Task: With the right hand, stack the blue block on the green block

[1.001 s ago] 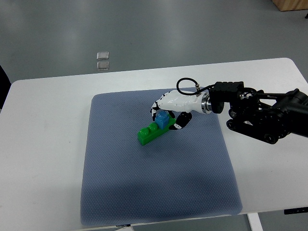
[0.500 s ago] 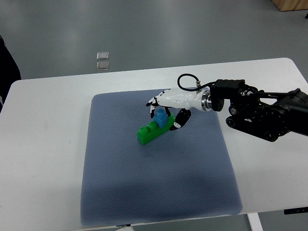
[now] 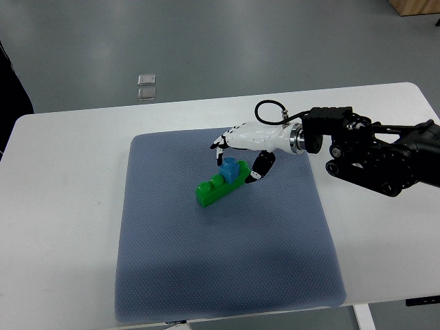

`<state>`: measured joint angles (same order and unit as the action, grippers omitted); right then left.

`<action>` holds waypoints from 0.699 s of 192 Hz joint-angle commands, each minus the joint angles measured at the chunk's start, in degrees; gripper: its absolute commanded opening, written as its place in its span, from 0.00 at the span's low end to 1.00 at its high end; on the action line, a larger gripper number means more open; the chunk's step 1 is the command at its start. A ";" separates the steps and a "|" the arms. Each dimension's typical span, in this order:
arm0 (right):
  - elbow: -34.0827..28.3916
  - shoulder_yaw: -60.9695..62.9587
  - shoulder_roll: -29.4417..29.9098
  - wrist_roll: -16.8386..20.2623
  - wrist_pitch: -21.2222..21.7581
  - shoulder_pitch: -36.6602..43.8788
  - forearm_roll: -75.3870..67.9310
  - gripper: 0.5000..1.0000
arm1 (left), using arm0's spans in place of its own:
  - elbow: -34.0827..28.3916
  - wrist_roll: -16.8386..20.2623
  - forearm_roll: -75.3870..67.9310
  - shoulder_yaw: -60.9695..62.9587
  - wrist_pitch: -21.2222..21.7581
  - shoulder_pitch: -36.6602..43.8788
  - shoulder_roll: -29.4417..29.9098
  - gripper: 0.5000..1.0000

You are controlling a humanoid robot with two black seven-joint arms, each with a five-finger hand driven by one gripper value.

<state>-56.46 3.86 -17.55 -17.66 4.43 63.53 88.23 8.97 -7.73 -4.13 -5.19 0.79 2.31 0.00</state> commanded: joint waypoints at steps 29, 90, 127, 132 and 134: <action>0.03 3.52 -0.02 0.08 -0.48 -0.69 -2.01 0.84 | 0.00 0.00 0.00 0.00 0.00 0.06 0.00 1.00; 0.47 9.58 -2.13 0.70 0.49 -4.20 -22.04 0.84 | 0.00 0.00 0.00 0.00 0.00 0.06 0.00 1.00; 2.58 9.76 -2.40 0.96 4.18 -5.96 -43.05 0.84 | 0.09 0.00 0.00 0.00 0.00 -0.02 0.00 1.00; 3.28 9.76 -2.40 1.31 4.62 -6.22 -47.00 0.84 | 0.00 0.00 0.00 0.00 0.00 -0.02 0.00 1.00; 3.46 9.76 -2.40 1.49 4.71 -6.22 -48.40 0.84 | 0.00 0.00 0.00 0.00 0.00 -0.02 0.00 1.00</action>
<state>-55.11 13.60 -19.89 -16.86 6.89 58.24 54.09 8.97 -7.74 -4.13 -5.19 0.79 2.29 0.00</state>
